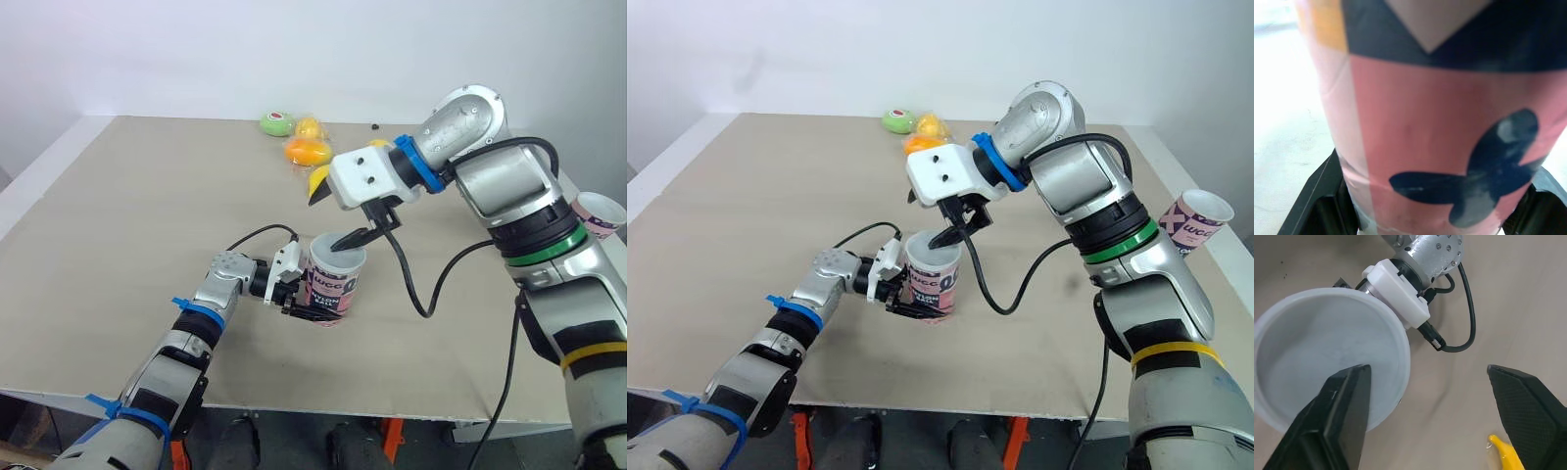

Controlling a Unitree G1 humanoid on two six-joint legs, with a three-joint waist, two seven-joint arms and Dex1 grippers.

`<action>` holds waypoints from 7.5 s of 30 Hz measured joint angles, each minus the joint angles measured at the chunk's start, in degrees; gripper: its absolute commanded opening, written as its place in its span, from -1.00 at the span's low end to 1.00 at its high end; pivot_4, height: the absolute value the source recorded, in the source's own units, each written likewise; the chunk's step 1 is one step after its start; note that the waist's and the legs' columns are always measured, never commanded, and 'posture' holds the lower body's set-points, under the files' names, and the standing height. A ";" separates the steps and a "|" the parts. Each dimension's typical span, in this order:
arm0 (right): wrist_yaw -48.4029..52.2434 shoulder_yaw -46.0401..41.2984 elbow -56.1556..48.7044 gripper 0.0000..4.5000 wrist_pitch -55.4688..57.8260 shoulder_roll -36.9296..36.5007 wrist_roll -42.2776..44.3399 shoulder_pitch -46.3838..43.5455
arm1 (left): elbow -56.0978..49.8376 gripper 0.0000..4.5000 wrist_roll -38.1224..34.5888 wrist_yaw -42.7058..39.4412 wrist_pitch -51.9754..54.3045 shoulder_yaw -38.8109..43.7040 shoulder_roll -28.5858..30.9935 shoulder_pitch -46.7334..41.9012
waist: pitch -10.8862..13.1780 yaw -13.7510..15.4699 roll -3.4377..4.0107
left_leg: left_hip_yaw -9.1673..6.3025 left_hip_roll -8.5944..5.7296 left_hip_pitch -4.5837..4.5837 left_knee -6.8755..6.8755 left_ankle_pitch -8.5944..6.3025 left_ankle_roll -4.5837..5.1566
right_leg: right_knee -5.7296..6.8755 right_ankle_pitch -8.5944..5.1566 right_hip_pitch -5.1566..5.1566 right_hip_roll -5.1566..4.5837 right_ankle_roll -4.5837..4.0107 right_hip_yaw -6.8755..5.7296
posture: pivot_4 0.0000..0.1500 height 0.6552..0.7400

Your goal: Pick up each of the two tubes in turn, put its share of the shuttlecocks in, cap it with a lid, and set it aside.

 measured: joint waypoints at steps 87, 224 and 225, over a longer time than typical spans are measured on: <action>-25.78 -33.19 -39.46 1.00 26.40 -15.70 32.59 47.10 | -7.47 0.93 -0.02 -3.31 8.89 2.17 10.18 4.04 | -0.10 0.03 -0.10 | -0.15 0.03 -0.57 -0.25 -0.11 -0.09 | -0.07 -0.32 -0.43 0.24 0.05 0.20 | 1.00 0.81; -55.46 -51.55 1.94 0.55 8.91 -1.78 18.48 52.60 | -23.79 1.00 -14.09 10.56 26.55 7.90 6.53 -2.21 | 0.41 0.18 -0.08 | -0.15 -0.11 -0.79 0.04 -0.16 0.03 | -0.07 -0.08 -0.38 0.25 0.49 0.35 | 1.00 0.81; -55.28 -51.63 2.08 0.73 9.12 -1.78 18.79 52.61 | -23.50 1.00 -13.94 10.81 26.10 7.90 5.99 -2.24 | 0.41 0.18 -0.08 | -0.14 -0.11 -0.79 0.05 -0.16 0.03 | -0.07 -0.08 -0.37 0.25 0.50 0.35 | 1.00 0.81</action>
